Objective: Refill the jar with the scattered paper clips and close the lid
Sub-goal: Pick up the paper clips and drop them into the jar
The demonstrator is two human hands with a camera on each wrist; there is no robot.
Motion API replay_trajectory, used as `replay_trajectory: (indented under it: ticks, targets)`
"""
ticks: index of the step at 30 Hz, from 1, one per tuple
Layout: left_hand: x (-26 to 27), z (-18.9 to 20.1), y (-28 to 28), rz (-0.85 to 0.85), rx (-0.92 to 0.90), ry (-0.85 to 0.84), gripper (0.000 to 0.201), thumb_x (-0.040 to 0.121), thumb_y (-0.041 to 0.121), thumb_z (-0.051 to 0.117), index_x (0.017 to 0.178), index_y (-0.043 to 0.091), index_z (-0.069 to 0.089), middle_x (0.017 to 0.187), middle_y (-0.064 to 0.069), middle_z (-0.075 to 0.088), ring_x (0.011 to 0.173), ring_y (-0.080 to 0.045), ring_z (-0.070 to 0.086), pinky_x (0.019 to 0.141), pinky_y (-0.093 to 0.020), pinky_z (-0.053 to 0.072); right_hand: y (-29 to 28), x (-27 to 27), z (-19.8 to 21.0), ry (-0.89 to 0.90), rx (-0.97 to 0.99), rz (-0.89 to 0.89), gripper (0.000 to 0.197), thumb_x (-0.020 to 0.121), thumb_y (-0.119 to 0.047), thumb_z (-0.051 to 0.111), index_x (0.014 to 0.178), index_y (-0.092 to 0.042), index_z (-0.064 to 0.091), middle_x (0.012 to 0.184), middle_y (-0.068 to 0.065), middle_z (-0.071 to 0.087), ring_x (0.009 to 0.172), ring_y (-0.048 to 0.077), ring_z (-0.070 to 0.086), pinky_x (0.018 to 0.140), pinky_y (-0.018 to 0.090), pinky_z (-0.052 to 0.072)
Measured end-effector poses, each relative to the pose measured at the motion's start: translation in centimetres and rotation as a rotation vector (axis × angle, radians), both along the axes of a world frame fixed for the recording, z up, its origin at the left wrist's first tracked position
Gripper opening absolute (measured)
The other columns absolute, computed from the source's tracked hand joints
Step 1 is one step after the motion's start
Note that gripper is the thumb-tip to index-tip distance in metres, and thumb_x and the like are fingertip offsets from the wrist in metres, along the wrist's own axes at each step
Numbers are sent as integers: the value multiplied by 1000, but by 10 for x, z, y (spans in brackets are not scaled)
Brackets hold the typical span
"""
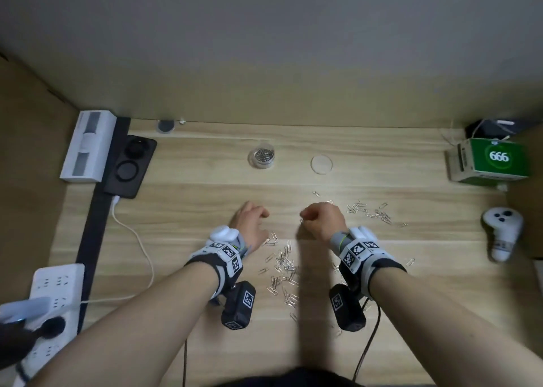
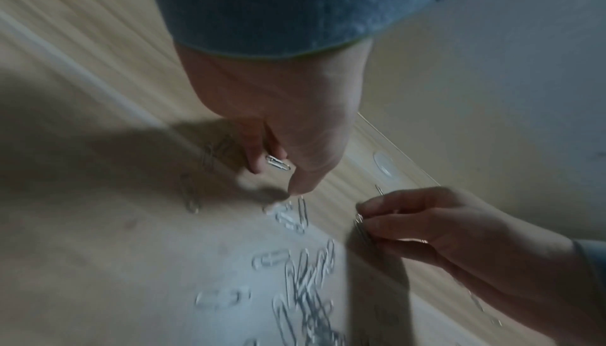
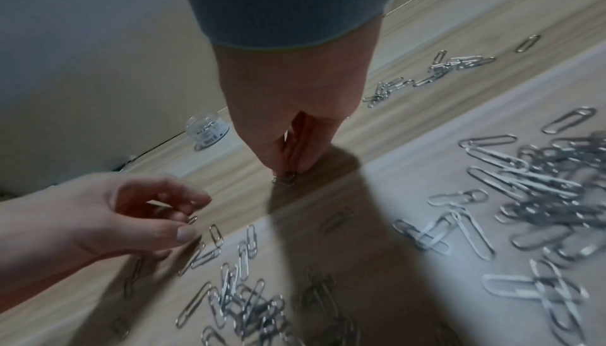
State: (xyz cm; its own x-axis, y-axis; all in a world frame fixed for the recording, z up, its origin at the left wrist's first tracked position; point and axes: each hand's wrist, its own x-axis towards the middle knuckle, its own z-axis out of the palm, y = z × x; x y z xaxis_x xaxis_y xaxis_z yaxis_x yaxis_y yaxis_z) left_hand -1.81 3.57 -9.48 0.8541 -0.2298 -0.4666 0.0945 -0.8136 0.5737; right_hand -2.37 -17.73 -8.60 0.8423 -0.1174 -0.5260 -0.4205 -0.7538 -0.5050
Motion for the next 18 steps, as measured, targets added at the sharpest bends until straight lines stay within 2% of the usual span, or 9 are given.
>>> replay_trajectory:
  ticks: [5, 9, 11, 14, 16, 18]
  targets:
    - [-25, 3, -14, -81, -61, 18, 33, 74, 12, 68, 105, 20, 63, 103, 3, 50, 99, -17, 55, 90, -33, 48, -5, -26, -1, 29, 63, -36, 17, 73, -12, 69, 82, -24, 77, 85, -7, 76, 86, 13, 70, 85, 26, 54]
    - [-41, 14, -19, -171, -100, 43, 29, 75, 11, 69, 103, 16, 66, 101, 1, 59, 90, -12, 57, 86, -29, 49, -20, -43, 1, -2, 72, -68, 22, 71, -15, 72, 89, -28, 74, 84, -10, 73, 86, 12, 69, 86, 29, 55]
    - [-45, 16, -16, -151, -112, 43, 31, 75, 9, 67, 104, 19, 66, 95, 4, 60, 83, -11, 56, 81, -28, 50, -19, -49, 1, 14, 82, -55, 28, 68, -17, 75, 90, -32, 69, 82, -12, 69, 84, 12, 67, 85, 29, 54]
    - [-54, 26, 3, -65, -102, 25, 39, 75, 8, 64, 110, 24, 62, 90, 5, 61, 79, -14, 57, 75, -30, 49, -1, -58, 4, 22, 104, -4, 35, 62, -21, 75, 95, -32, 65, 83, -13, 64, 82, 11, 64, 79, 24, 51]
    - [-56, 30, 18, -33, -81, 24, 42, 76, 8, 65, 114, 26, 59, 92, 4, 59, 82, -17, 58, 73, -33, 50, 12, -58, 2, 7, 102, 40, 41, 60, -27, 78, 99, -29, 65, 88, -11, 63, 82, 12, 63, 77, 23, 50]
    - [-60, 34, 36, -8, -40, 11, 45, 75, 9, 66, 116, 27, 56, 95, 5, 58, 84, -17, 58, 74, -34, 50, 27, -58, 2, -8, 88, 115, 46, 60, -32, 84, 101, -28, 65, 98, -6, 60, 87, 14, 62, 80, 26, 52]
